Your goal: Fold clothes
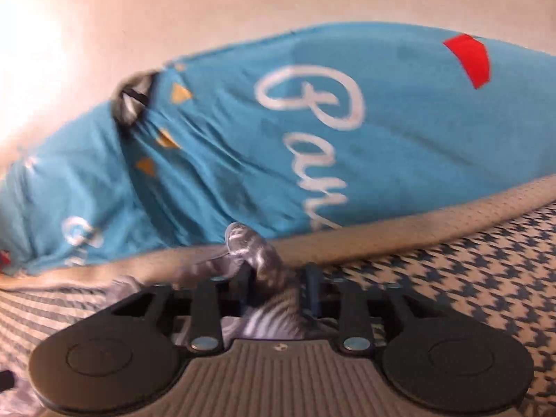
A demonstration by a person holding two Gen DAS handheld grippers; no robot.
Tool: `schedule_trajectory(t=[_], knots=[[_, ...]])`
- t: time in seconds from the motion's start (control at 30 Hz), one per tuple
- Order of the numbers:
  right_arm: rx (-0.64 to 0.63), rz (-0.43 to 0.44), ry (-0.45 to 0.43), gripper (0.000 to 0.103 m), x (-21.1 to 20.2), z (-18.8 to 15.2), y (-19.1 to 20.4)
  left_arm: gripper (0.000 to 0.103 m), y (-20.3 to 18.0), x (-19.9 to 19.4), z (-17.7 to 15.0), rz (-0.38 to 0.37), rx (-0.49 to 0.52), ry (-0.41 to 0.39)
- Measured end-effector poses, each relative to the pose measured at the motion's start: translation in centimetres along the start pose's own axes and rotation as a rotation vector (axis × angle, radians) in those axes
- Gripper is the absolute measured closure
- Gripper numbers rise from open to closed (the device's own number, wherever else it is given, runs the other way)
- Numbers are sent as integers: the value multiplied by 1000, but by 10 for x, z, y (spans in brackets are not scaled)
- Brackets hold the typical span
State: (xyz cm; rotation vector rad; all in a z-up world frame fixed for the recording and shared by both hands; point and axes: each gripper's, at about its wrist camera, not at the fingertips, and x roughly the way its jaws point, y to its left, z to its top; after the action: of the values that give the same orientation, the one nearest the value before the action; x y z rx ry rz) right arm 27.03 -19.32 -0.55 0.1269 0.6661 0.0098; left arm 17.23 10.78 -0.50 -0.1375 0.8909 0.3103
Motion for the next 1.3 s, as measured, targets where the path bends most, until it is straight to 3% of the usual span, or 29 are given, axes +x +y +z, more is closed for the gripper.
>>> schedule_trajectory(t=[0.13, 0.2, 0.3, 0.43, 0.6, 0.73, 0.8, 1.03, 1.3], knots=[[-63, -59, -127, 42, -26, 11, 15, 0, 5, 0, 1, 2, 1, 1], [-65, 7, -149, 40, -37, 15, 19, 0, 9, 1, 1, 5, -7, 10], [-48, 171, -87, 40, -38, 14, 29, 0, 14, 0, 0, 0, -18, 14], [-96, 295, 10, 40, -25, -4, 54, 0, 16, -1, -2, 18, -9, 15], [-147, 316, 84, 40, -14, -29, 77, 0, 14, 2, -6, -13, -9, 40], [-233, 288, 74, 40, -7, -44, 94, 0, 6, 3, -10, -35, 25, 55], [-236, 285, 78, 45, -3, -48, 97, 0, 0, 4, -14, -36, 46, 62], [-199, 319, 53, 81, -3, -46, 92, 0, -20, 9, -24, -59, 91, 80], [-69, 404, -144, 85, -31, -22, 85, 0, -35, 19, -29, -3, 114, 57]])
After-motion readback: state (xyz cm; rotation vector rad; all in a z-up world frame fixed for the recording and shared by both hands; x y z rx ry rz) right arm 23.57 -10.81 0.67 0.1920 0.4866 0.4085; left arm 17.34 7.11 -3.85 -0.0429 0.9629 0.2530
